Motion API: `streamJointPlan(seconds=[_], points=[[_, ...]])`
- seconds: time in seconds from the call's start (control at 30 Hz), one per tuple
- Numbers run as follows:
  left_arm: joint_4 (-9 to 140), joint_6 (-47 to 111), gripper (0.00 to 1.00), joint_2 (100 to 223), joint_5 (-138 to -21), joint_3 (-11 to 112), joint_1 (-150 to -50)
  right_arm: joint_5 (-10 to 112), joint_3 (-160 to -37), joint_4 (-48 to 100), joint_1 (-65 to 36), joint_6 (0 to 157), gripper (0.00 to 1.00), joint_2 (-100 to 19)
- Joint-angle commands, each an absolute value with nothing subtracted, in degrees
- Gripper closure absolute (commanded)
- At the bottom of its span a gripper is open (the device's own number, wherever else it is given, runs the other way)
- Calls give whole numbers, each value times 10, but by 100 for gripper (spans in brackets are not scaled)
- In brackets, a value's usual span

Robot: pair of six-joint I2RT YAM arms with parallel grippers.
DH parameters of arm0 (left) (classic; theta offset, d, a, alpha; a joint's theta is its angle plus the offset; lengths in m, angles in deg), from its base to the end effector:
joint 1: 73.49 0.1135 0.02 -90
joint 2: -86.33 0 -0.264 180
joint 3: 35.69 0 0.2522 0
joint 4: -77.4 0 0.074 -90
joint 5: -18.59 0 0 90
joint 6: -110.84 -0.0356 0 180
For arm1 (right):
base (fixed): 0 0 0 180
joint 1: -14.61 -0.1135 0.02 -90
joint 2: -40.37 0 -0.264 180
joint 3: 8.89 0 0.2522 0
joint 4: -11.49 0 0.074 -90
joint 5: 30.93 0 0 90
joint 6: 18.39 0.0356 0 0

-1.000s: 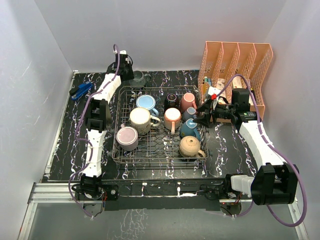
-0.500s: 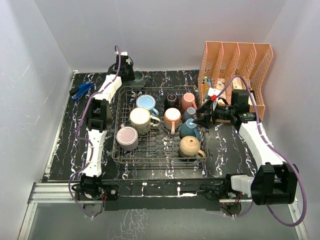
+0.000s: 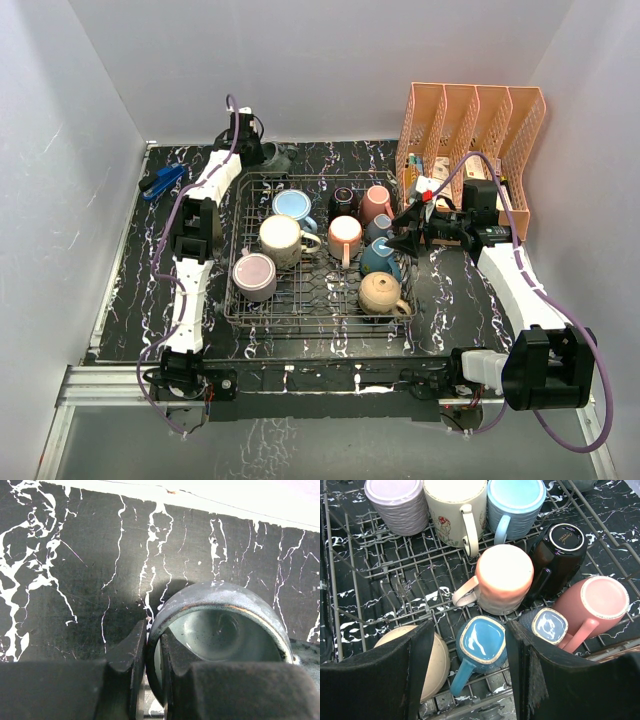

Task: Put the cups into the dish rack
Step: Pick up the cup at the center of the board, then turn the cup upside down in the dish rack.

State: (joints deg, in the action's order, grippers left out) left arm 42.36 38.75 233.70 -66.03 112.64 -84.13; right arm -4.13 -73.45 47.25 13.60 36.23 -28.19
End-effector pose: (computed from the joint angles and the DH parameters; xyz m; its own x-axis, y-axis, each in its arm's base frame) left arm 0.5757 -0.1048 0.1988 -0.5571 -0.2069 -0.8043 -0.0671 0.9765 -0.2047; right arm 0.2437 0.0361 0.2840 -0.1196 -0.2632 -0.9573 -0.9361 0.3512 0.0204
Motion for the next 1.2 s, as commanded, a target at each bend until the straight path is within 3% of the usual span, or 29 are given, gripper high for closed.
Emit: streamJointPlan(seconds=[0.0, 0.3, 0.57, 0.87, 1.17], points=[[476, 441, 100, 2282, -680, 1154, -828, -57, -735, 438, 136, 373, 39, -275], [575, 534, 100, 2211, -750, 1117, -793, -69, -728, 431, 136, 374, 39, -277], [669, 550, 100, 2081, -793, 983, -786, -92, -723, 425, 138, 381, 39, -274], [889, 596, 100, 1797, -871, 619, -785, -111, -734, 445, 142, 397, 38, -253], [1045, 635, 100, 1503, -933, 280, -799, -147, -856, 627, 137, 381, 37, -267]])
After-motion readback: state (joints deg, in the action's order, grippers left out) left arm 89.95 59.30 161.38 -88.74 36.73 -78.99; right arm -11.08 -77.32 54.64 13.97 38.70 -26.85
